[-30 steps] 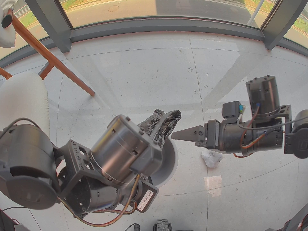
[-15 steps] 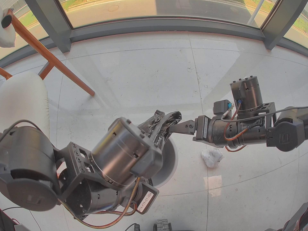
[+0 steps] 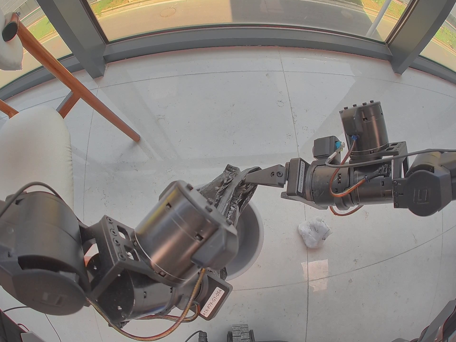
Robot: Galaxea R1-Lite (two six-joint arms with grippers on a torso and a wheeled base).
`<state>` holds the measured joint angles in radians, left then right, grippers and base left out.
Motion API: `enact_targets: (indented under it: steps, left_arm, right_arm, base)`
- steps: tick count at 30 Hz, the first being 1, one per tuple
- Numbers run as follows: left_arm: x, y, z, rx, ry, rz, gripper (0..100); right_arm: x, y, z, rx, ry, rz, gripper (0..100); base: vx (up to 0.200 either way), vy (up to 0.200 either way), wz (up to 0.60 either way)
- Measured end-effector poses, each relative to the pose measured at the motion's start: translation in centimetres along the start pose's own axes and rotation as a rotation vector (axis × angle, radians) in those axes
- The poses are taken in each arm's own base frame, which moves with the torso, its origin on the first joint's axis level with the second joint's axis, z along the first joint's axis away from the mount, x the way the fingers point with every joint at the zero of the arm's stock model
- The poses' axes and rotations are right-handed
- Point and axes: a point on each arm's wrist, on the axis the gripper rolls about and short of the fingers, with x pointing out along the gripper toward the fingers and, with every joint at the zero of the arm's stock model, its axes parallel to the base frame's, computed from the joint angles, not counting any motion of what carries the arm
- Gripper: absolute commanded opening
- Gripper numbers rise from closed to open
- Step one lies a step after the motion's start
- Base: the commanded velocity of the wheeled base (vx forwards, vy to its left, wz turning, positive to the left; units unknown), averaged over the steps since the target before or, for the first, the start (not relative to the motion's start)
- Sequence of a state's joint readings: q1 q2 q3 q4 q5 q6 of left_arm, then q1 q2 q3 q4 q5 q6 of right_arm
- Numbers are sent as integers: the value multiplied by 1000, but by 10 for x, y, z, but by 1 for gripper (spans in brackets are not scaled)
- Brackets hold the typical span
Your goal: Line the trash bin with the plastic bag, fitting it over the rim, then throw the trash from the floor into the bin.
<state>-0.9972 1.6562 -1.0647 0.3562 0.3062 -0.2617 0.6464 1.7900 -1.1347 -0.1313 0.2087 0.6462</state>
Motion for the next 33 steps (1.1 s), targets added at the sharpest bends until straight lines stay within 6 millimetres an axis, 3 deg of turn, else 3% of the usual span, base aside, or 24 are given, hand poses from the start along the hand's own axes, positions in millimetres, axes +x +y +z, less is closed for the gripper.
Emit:
enact_targets:
  steps: [17, 33]
  left_arm:
    - [0, -1, 6, -12, -43, -10, 0]
    - [-1, 0, 10, -22, -55, -10, 0]
  right_arm:
    - [23, 0, 2, -3, 10, -15, 100]
    - [43, 3, -18, -21, 74, -36, 100]
  base:
    - [0, 0, 0]
    - [0, 0, 0]
